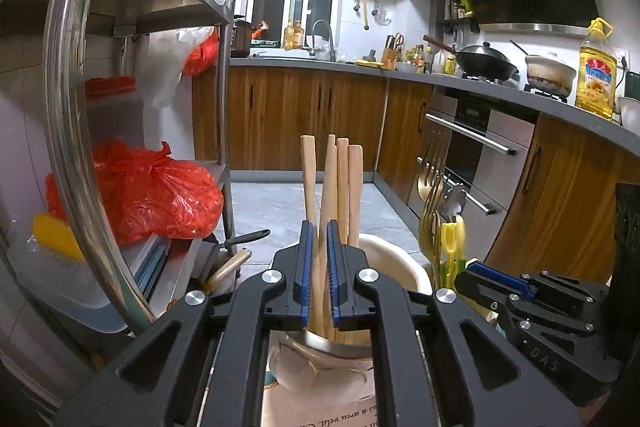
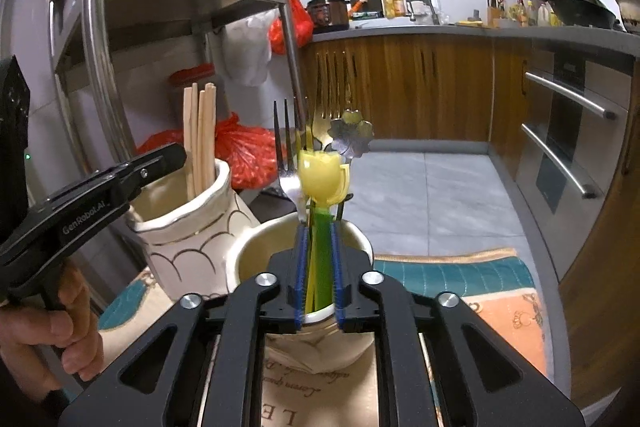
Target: Organize utensils
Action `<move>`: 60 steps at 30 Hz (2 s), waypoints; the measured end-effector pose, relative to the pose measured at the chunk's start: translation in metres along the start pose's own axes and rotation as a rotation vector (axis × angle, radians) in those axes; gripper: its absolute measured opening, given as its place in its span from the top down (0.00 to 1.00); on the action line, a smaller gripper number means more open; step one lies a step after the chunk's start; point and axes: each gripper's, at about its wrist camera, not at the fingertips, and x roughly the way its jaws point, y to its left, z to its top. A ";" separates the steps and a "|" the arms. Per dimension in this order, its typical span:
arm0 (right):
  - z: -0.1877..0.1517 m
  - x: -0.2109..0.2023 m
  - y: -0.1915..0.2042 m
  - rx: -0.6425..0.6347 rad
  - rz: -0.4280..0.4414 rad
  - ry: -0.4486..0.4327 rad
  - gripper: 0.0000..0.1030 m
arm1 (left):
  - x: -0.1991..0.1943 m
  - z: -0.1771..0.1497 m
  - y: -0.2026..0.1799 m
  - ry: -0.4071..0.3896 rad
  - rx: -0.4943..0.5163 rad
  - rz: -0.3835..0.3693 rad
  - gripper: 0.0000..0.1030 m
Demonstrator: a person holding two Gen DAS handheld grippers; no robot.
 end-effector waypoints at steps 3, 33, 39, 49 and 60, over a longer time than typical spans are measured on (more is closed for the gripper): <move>0.000 -0.003 0.001 -0.005 0.001 -0.004 0.82 | -0.004 0.001 0.000 -0.012 0.003 -0.004 0.84; -0.036 -0.066 0.005 -0.078 -0.051 -0.187 0.09 | -0.091 -0.051 -0.009 -0.156 0.028 0.061 0.05; -0.045 -0.074 0.004 -0.089 -0.032 -0.211 0.07 | -0.092 -0.061 -0.009 -0.174 0.032 0.051 0.05; -0.050 -0.078 0.011 -0.116 -0.034 -0.233 0.06 | -0.088 -0.067 -0.008 -0.169 0.034 0.061 0.05; -0.048 -0.075 0.011 -0.118 -0.028 -0.216 0.06 | -0.086 -0.067 -0.006 -0.160 0.037 0.058 0.05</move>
